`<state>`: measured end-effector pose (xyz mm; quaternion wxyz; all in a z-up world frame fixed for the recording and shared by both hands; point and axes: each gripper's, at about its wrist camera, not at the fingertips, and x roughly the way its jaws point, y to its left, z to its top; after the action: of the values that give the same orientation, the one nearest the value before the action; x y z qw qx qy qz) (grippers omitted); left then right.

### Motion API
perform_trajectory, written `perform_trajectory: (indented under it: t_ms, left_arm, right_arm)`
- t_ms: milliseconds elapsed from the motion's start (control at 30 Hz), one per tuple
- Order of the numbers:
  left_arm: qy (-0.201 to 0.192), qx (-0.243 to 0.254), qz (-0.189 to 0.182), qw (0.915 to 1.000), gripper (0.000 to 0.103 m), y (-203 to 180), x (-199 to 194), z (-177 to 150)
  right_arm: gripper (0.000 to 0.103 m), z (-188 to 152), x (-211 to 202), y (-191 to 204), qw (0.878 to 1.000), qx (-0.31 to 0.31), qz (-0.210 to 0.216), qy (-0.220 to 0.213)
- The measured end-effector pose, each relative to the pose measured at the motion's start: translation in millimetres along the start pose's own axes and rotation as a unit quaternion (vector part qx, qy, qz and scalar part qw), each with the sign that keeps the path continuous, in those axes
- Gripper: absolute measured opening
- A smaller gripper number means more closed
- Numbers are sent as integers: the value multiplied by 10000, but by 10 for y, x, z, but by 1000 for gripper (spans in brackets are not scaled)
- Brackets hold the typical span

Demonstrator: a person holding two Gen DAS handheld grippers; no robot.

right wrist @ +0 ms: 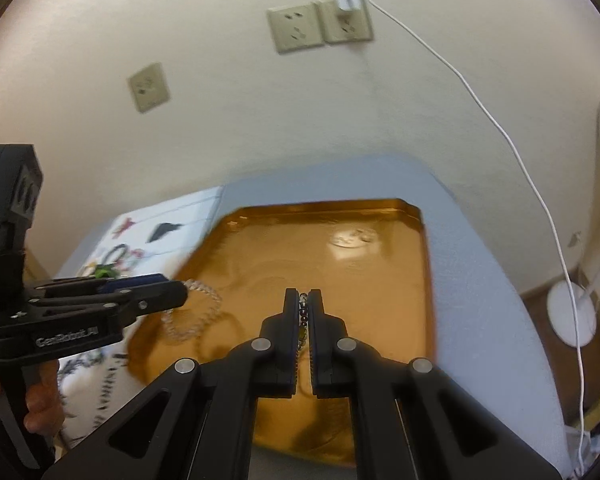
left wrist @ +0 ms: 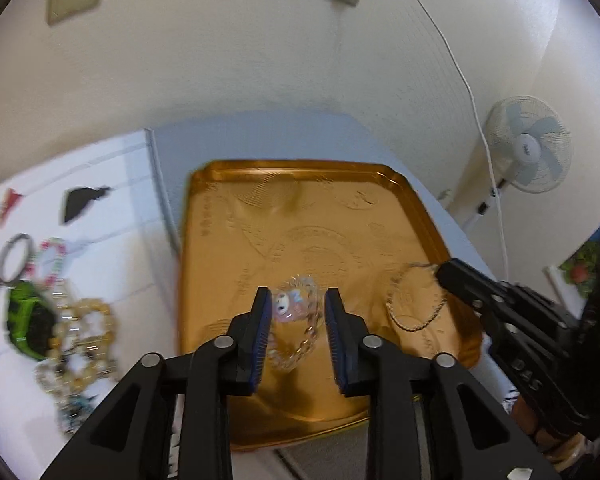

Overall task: Organize jewelry
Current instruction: 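Lower the crystal bracelet into the tray with the left tool while the right tool releases the silver bracelet there, then open both tools and withdraw them from the tray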

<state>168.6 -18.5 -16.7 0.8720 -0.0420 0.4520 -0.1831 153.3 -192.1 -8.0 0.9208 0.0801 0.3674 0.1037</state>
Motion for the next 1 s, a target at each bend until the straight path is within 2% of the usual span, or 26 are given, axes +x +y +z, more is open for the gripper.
perform_trajectory:
  t_ms: [67, 133, 167, 267, 400, 567, 733, 867, 1000]
  left_arm:
    - [-8, -79, -61, 9999, 77, 6, 8, 9]
    - [-331, -106, 72, 9994, 88, 8, -111, -13]
    - [-404, -100, 150, 9990, 95, 6, -157, -14]
    - [-683, -91, 481, 9965, 98, 30, -399, -116]
    - [-892, -82, 953, 9914, 101, 55, -694, -458]
    - [-833, -109, 1374, 9869, 102, 108, -906, -986]
    - [-745, -66, 1575, 9847, 102, 138, -1156, -1310]
    - [-920, -104, 1659, 9818, 102, 108, -1393, -1473]
    - [-1097, -188, 1693, 9793, 102, 75, -1581, -1597]
  right_arm:
    - [19, -19, 46, -58, 9996, 40, -217, 147]
    - [65, -52, 14, -120, 9993, 161, -306, 139]
    - [71, -74, -38, -141, 9992, 230, -325, 45]
    - [72, -177, -260, -117, 9988, 347, -299, -160]
    - [74, -416, -554, 80, 9991, 242, -203, -297]
    - [76, -668, -800, 370, 9996, 77, 114, -240]
    - [80, -841, -1021, 631, 9986, -41, 331, -403]
    - [81, -923, -1162, 772, 9978, -38, 512, -421]
    - [81, -997, -1315, 858, 9971, -125, 506, -548]
